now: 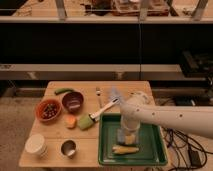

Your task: Wipe tray with sponge

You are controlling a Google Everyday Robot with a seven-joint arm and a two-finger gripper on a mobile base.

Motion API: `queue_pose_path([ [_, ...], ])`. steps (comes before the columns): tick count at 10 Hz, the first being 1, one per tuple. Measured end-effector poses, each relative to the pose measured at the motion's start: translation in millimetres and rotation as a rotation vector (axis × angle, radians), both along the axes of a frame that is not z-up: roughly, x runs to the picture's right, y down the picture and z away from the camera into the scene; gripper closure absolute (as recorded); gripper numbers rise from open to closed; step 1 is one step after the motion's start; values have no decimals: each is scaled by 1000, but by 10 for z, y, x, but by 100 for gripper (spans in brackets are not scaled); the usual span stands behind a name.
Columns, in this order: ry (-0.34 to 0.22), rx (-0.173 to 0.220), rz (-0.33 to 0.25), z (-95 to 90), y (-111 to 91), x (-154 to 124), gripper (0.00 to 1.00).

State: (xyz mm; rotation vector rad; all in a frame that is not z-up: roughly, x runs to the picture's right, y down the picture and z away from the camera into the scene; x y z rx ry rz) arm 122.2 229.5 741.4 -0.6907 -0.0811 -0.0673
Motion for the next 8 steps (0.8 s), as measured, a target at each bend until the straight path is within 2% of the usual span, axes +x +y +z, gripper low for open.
queue_pose_path([
  [3,51,-10,52,3,-16,352,69],
  [5,81,-1,84,99,-136,507,69],
  [7,98,16,106,267,-380,541,69],
  [8,97,17,101,301,-427,508,69],
])
